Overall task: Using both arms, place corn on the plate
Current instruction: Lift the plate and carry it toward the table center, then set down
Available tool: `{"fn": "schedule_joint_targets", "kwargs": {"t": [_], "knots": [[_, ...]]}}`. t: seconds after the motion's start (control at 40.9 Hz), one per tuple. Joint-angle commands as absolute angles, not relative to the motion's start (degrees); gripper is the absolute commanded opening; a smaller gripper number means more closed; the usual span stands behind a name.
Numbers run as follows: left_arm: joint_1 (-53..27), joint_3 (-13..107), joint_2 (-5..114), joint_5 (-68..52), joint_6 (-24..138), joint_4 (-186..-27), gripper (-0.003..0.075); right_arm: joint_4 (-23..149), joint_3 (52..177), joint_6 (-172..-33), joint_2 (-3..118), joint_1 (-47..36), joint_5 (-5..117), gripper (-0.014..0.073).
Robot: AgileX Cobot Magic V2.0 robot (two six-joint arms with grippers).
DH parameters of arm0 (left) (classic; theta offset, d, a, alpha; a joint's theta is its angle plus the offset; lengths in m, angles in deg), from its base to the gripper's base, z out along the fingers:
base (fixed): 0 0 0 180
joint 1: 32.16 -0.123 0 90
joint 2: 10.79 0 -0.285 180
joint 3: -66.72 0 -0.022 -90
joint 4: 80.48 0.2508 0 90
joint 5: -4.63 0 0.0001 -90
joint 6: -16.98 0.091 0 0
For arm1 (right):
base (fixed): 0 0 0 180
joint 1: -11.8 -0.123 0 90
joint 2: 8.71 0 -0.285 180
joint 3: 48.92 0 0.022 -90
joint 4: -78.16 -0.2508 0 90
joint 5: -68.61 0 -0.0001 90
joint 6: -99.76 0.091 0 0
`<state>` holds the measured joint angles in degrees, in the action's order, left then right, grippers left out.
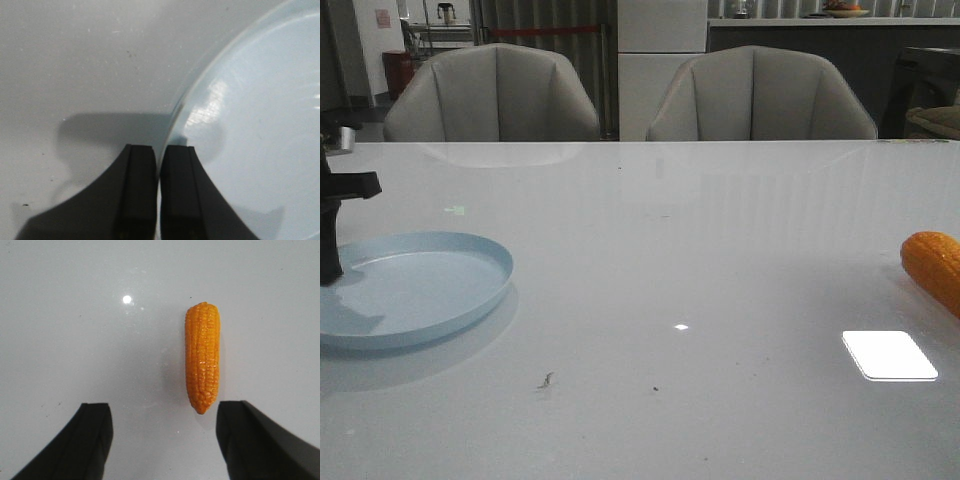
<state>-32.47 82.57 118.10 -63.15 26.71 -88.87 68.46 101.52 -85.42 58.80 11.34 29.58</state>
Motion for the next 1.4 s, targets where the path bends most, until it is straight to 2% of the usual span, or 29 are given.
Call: {"fn": "schedule_joint_targets", "kwargs": {"t": [0.0, 0.392, 0.881, 1.126, 1.248, 1.371], "knots": [[-32.14, 88.43, 114.12, -66.1, 26.09, -89.13, 0.0097, 67.88, 103.74, -85.74, 58.16, 11.3, 33.25, 0.0548], [-28.28, 102.56, 113.25, -67.72, 25.6, -99.45, 0.0097, 67.88, 103.74, -85.74, 58.16, 11.3, 33.2, 0.0548], [-12.66, 102.68, 117.47, -67.16, 26.89, -99.72, 0.0097, 67.88, 103.74, -85.74, 58.16, 11.3, 33.2, 0.0548], [-8.61, 102.45, 121.48, -67.71, 27.15, -99.19, 0.0106, 67.88, 103.74, -85.74, 58.16, 11.3, 33.05, 0.0548], [-8.06, 102.45, 121.84, -67.71, 27.15, -99.19, 0.0186, 67.88, 103.74, -85.74, 58.16, 11.3, 32.58, 0.0548], [-8.06, 102.45, 121.84, -67.44, 27.15, -97.21, 0.0377, 67.88, 103.74, -85.74, 58.16, 11.3, 32.58, 0.0548]]}}
